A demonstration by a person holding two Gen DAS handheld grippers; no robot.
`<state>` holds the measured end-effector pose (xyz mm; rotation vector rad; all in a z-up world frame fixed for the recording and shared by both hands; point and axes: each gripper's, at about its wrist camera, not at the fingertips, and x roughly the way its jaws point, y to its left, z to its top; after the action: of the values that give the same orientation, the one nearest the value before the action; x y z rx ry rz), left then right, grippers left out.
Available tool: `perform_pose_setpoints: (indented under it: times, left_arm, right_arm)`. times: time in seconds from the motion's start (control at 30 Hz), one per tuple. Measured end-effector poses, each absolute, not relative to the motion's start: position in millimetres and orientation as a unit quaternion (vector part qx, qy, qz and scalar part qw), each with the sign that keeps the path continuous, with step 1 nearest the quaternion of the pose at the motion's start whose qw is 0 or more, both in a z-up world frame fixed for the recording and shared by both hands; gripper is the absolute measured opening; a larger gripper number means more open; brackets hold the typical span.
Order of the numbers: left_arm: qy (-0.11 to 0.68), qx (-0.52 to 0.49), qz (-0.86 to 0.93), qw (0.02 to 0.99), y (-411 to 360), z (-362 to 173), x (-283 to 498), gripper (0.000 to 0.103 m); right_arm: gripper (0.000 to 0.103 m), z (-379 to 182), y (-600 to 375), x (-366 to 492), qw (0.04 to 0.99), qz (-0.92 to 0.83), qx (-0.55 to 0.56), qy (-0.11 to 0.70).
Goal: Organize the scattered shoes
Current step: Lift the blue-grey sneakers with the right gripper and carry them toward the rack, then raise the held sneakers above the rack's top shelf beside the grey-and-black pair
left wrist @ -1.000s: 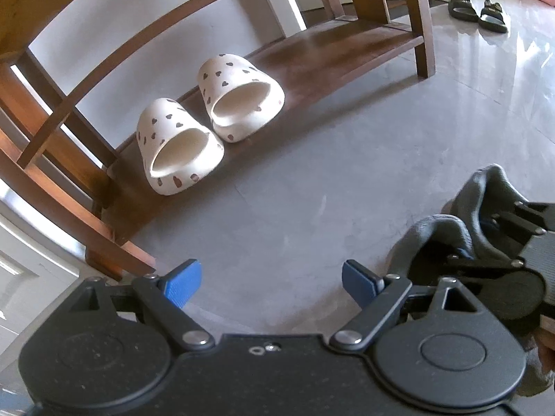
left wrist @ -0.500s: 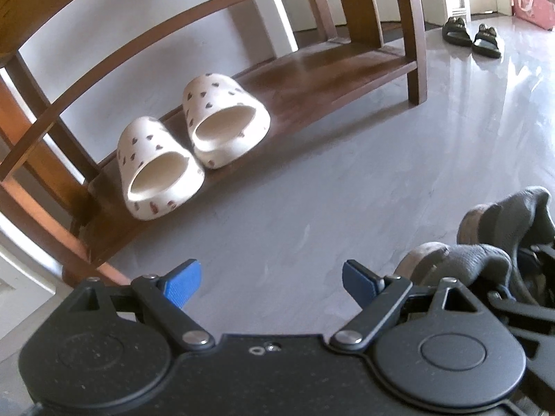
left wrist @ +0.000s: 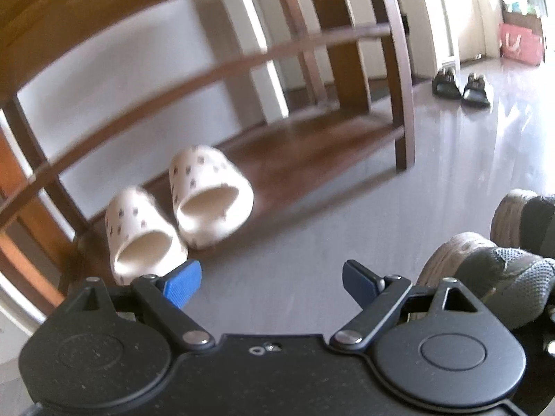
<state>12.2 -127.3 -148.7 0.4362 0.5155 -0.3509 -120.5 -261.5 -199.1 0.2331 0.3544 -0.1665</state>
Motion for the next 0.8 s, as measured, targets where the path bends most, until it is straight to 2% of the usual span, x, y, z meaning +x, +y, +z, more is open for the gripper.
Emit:
perform_pose_setpoints:
  times: [0.17, 0.4, 0.57, 0.6, 0.8]
  left_arm:
    - [0.212, 0.199, -0.174, 0.941, -135, -120, 22, 0.09]
    - [0.227, 0.179, -0.169, 0.942, -141, -67, 44, 0.09]
    - [0.242, 0.192, -0.167, 0.936, -142, -3, 47, 0.09]
    - [0.242, 0.189, -0.159, 0.938, -138, 30, 43, 0.09]
    - [0.252, 0.177, -0.129, 0.943, -129, 135, 30, 0.091]
  right_arm:
    - [0.042, -169, -277, -109, 0.976, -0.094, 0.101, 0.166]
    - [0.042, -86, -291, -93, 0.976, -0.106, 0.087, 0.171]
    - [0.042, -10, -291, -94, 0.974, -0.112, 0.094, 0.17]
    - [0.042, 9, -291, -96, 0.974, -0.113, 0.097, 0.173]
    - [0.042, 127, -299, -110, 0.965, -0.117, 0.126, 0.2]
